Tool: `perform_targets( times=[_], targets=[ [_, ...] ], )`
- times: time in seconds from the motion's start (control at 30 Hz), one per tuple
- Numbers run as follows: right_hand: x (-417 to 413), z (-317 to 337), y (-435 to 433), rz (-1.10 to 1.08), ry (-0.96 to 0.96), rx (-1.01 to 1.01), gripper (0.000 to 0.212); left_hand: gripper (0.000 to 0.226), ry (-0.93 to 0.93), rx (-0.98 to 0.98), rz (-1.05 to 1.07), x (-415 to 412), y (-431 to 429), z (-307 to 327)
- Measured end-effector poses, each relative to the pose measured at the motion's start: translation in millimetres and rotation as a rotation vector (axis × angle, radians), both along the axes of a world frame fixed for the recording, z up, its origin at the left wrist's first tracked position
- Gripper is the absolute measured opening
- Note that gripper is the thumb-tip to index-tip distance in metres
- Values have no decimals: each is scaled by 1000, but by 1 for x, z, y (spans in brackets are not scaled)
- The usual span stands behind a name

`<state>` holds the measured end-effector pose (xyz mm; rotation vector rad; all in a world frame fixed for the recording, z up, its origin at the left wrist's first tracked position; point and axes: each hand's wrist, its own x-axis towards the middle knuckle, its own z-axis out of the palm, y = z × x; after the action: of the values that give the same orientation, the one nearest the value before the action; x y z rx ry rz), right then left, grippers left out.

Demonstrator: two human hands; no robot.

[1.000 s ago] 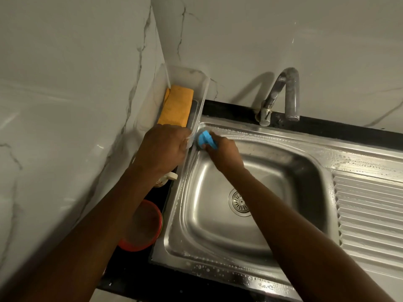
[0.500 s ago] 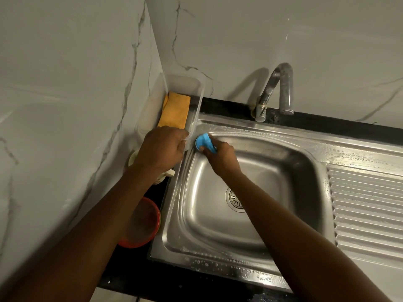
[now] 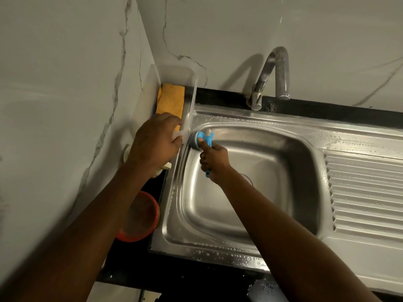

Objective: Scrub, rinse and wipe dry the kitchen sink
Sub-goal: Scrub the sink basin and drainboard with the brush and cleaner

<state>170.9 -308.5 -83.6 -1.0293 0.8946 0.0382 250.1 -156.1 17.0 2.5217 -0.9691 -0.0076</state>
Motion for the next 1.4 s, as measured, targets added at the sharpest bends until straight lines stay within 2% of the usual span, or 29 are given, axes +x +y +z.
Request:
perform_targets(
  times=[0.13, 0.27, 0.4, 0.47, 0.57, 0.67, 0.83, 1.03, 1.13, 1.2, 1.33, 1.4],
  targets=[
    [-52, 6, 31, 134, 18, -65, 36, 39, -53, -56, -24, -16, 7, 8],
    [-102, -1, 47, 228, 76, 113, 37, 33, -62, -93, 25, -42, 18, 5],
    [-53, -2, 33, 127, 45, -45, 37, 28, -40, -104, 23, -62, 29, 2],
    [-18, 1, 15, 54, 30, -58, 36, 25, -18, -108, 35, -70, 34, 3],
    [-4, 2, 4, 24, 47, 7, 34, 20, 17, -133, 63, -81, 40, 7],
    [-37, 2, 27, 44, 80, 63, 35, 17, 55, -164, 76, -89, 44, 9],
    [-98, -10, 50, 132, 219, 340, 36, 17, 126, -166, 102, -102, 46, 4],
    [-2, -35, 0, -100, 158, 518, 30, 16, 177, -145, 75, -109, 43, 3],
    [17, -38, -13, -115, 137, 547, 31, 17, 186, -124, 101, -112, 46, 3],
    [-2, -45, -2, -52, 169, 573, 33, 18, 203, -113, 114, -113, 49, 1],
    [-82, -60, 35, 193, 375, 679, 36, 17, 210, -79, 101, -115, 50, -1],
    [-91, -61, 35, 238, 405, 688, 37, 18, 213, -65, 100, -115, 50, -2]
  ],
)
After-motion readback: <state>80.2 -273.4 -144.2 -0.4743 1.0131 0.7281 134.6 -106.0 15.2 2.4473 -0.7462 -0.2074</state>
